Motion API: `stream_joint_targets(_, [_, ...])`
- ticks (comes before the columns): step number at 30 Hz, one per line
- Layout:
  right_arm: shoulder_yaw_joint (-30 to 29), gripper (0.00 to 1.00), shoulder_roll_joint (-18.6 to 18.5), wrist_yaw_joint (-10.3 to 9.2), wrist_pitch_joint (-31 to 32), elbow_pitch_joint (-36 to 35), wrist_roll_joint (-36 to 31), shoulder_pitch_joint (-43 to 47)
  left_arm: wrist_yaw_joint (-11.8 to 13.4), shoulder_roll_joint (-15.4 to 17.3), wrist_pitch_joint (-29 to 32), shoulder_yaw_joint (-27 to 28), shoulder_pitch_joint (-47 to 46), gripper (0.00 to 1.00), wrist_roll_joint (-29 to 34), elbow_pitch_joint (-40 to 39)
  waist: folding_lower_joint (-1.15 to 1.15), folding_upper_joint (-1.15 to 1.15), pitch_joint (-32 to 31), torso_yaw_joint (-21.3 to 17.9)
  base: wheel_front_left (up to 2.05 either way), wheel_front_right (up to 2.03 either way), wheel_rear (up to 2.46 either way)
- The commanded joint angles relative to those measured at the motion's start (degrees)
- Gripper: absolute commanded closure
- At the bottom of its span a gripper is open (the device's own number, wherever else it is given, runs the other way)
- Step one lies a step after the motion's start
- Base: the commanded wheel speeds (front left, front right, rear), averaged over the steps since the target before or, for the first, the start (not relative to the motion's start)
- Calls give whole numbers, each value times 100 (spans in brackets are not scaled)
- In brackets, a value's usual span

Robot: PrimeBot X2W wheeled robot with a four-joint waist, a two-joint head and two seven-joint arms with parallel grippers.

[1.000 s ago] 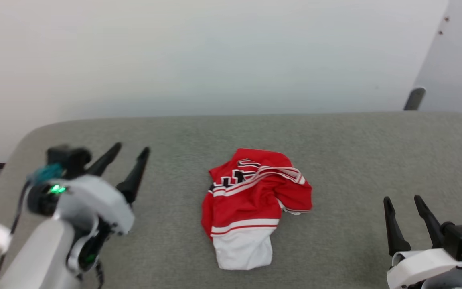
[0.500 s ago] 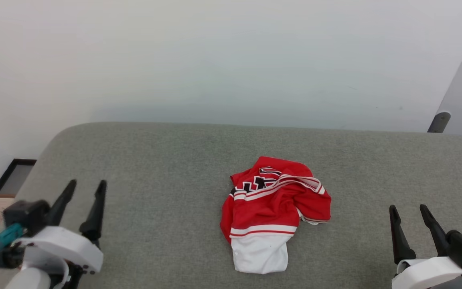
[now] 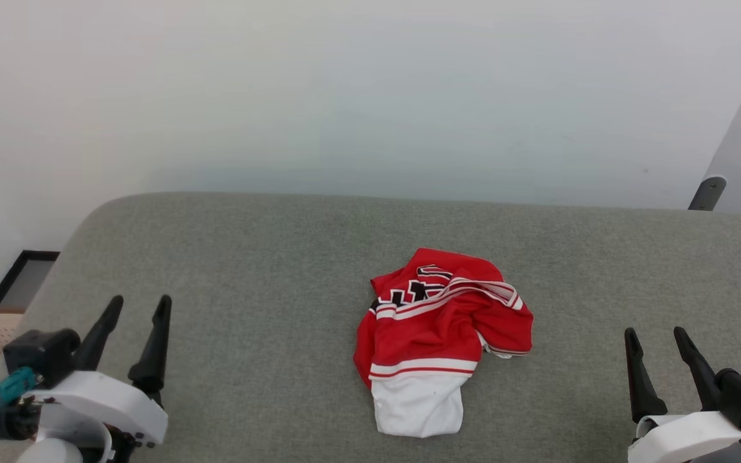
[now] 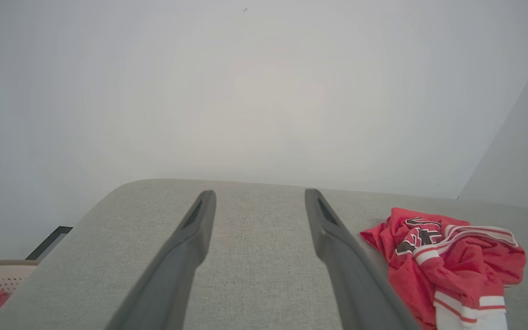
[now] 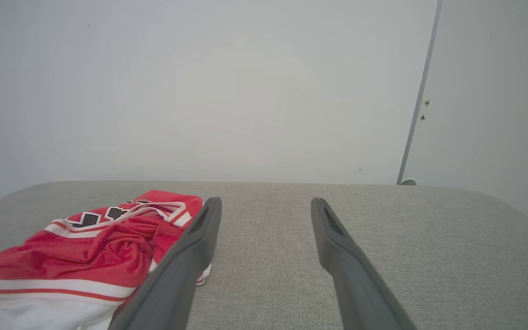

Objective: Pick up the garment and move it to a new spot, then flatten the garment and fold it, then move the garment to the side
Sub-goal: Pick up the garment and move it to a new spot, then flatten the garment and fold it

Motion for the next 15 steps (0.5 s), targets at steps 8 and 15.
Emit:
stream_joint_targets(8, [22, 0, -10, 3, 7, -56, -21, -44, -221, 43, 756, -291, -79, 0, -308, -461, 0, 0, 162, -128, 0, 0, 0])
stream_joint_targets(15, [32, 0, -22, 3, -28, -91, -11, -242, -378, 123, 2197, -750, -272, 0, -812, -912, 0, 0, 460, -388, 0, 0, 0])
